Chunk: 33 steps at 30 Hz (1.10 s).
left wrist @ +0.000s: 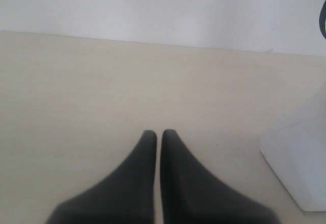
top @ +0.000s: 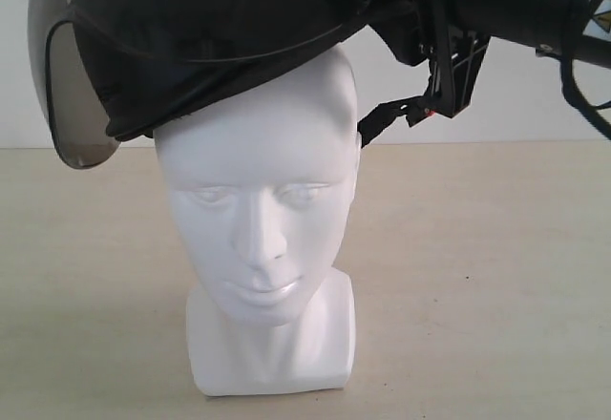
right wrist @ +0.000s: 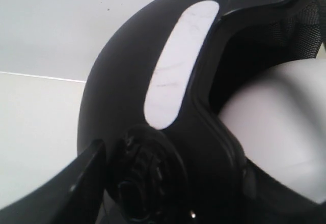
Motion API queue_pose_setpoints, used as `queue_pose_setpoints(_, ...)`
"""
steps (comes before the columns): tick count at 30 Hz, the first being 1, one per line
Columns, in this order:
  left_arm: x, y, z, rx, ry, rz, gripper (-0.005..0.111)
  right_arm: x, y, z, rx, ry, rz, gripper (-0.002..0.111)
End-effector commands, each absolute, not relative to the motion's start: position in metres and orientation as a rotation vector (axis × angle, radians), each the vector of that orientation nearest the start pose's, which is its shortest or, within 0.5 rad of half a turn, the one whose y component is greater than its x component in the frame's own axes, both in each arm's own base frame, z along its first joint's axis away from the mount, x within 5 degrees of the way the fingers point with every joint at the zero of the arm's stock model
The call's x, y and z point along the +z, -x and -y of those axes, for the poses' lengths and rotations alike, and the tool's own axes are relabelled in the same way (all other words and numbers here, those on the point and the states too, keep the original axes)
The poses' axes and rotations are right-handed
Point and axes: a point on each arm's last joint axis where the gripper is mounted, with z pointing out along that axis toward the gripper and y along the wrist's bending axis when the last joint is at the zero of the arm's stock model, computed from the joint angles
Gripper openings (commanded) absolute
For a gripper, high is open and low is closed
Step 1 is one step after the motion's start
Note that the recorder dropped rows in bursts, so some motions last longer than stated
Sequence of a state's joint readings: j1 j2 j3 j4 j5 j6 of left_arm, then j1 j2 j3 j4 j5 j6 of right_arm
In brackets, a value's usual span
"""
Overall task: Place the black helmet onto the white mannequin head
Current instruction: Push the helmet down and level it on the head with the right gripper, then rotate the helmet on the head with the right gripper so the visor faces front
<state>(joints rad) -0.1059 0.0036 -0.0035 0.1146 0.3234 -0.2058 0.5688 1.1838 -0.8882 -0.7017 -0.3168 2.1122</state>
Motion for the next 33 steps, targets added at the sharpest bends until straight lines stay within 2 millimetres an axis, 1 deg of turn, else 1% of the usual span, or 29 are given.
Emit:
queue_pose_setpoints(1, 0.185, -0.054, 0.002, -0.106, 0.015, -1.801, 0.004, 0.342, -0.226, -0.149, 1.338, -0.627, -1.872, 0.0)
queue_pose_setpoints(6, 0.185, -0.054, 0.002, -0.106, 0.015, -1.801, 0.004, 0.34, -0.227, -0.147, 1.265, -0.562, -1.889, 0.0)
queue_pose_setpoints(11, 0.185, -0.054, 0.002, -0.106, 0.015, -1.801, 0.004, 0.338, -0.228, -0.145, 1.203, -0.569, -1.903, 0.0)
queue_pose_setpoints(17, 0.185, -0.054, 0.002, -0.106, 0.015, -1.801, 0.004, 0.337, -0.228, -0.144, 1.18, -0.548, -1.907, 0.0)
queue_pose_setpoints(20, 0.185, -0.054, 0.002, -0.106, 0.015, -1.801, 0.004, 0.328, -0.227, -0.144, 1.174, -0.549, -1.931, 0.0)
queue_pose_setpoints(24, 0.185, -0.054, 0.002, -0.106, 0.015, -1.801, 0.004, 0.312, -0.223, -0.143, 1.171, -0.582, -1.977, 0.0)
queue_pose_setpoints(26, 0.185, -0.054, 0.002, -0.106, 0.015, -1.801, 0.004, 0.307, -0.222, -0.142, 1.164, -0.585, -1.99, 0.0)
queue_pose_setpoints(33, 0.185, -0.054, 0.002, -0.106, 0.015, -1.801, 0.004, 0.303, -0.221, -0.141, 1.138, -0.591, -2.002, 0.0)
